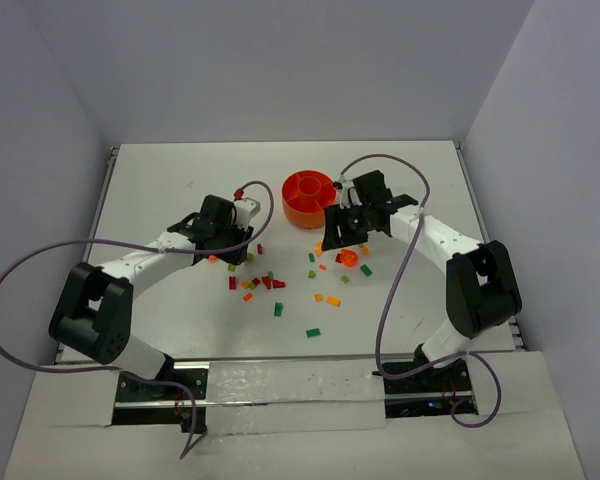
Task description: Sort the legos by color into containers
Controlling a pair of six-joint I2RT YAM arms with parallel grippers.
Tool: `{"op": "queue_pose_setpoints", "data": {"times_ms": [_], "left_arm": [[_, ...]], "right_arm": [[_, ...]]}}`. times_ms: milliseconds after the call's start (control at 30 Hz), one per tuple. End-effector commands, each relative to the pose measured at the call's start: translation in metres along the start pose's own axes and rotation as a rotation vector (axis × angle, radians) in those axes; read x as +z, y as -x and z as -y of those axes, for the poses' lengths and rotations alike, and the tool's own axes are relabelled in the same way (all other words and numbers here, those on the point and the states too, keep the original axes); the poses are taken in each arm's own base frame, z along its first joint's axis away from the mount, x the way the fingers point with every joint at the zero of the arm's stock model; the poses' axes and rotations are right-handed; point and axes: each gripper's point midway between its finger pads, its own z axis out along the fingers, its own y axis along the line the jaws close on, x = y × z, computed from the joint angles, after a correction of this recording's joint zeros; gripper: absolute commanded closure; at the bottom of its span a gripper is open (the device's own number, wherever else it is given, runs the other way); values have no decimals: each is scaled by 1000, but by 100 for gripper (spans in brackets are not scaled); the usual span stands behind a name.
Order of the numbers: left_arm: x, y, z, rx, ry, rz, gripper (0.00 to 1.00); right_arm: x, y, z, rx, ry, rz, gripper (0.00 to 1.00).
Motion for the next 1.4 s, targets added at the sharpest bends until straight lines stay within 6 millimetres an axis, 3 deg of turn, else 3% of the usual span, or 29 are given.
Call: {"op": "queue_pose_setpoints", "data": {"times_ms": [0, 533, 800, 933, 1167, 1367], "left_arm": [[12, 6, -2, -63, -4, 23, 61], [42, 0, -7, -92, -20, -7, 62], [47, 10, -8, -100, -25, 27, 63], [48, 12, -8, -97, -31, 33, 72], [45, 12, -8, -76, -41, 43, 95], [24, 19, 1, -14, -90, 95, 100]], "right_arm": [[-15, 23, -6, -19, 11, 68, 38], [-15, 24, 1, 7, 18, 65, 38], [-12, 22, 2, 14, 22, 52, 38], [-13, 23, 0, 12, 29, 55, 38], [-12, 22, -10, 13, 93, 58, 38], [-15, 29, -37, 25, 240, 94, 38]]}}
